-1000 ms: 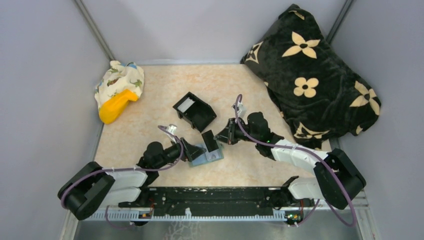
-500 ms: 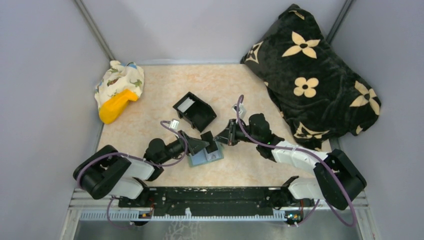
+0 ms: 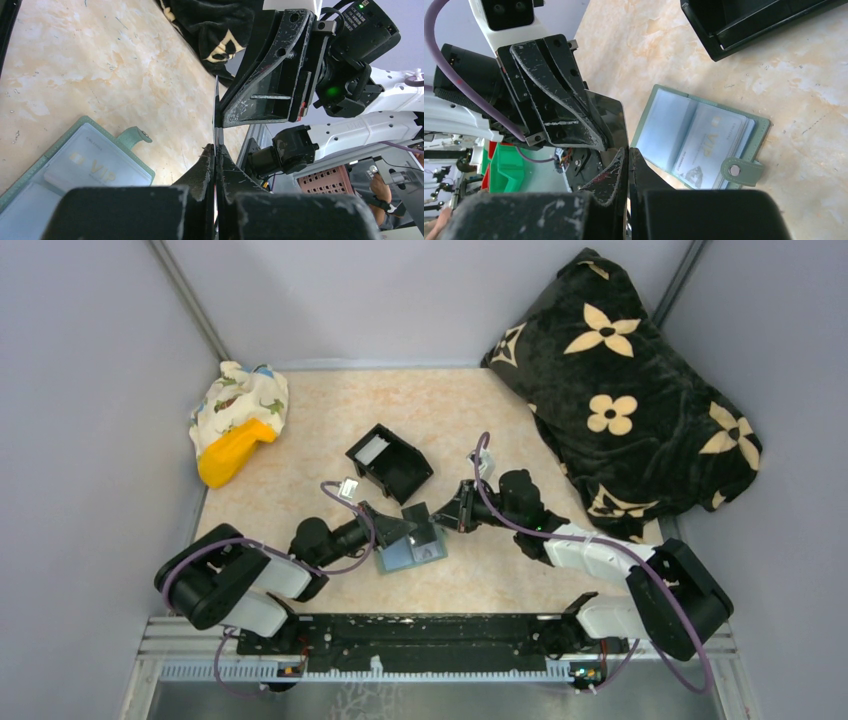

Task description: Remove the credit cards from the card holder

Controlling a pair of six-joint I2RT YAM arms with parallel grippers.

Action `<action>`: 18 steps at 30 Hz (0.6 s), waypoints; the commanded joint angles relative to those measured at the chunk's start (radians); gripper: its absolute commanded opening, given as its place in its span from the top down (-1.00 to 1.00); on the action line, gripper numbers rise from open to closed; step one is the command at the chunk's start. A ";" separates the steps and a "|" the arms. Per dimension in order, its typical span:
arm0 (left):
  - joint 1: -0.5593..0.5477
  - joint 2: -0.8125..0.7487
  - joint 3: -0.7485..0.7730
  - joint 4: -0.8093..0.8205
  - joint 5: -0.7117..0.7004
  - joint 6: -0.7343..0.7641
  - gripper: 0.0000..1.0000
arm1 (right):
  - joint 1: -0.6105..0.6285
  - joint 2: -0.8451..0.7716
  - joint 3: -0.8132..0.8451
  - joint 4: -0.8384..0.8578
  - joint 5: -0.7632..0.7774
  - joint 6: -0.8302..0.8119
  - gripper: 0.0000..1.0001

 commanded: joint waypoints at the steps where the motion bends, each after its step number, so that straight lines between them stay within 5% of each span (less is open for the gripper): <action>1: 0.000 -0.009 0.023 0.040 0.031 0.000 1.00 | -0.004 -0.001 0.011 0.079 -0.017 -0.003 1.00; 13: 0.000 -0.005 0.042 0.082 0.080 -0.040 1.00 | -0.004 -0.001 -0.004 0.141 -0.048 0.012 0.56; 16: 0.000 -0.002 0.047 0.091 0.092 -0.053 1.00 | -0.004 -0.003 -0.014 0.184 -0.064 0.020 0.56; 18: 0.000 0.002 0.052 0.097 0.105 -0.060 1.00 | -0.004 -0.001 -0.022 0.221 -0.089 0.028 0.79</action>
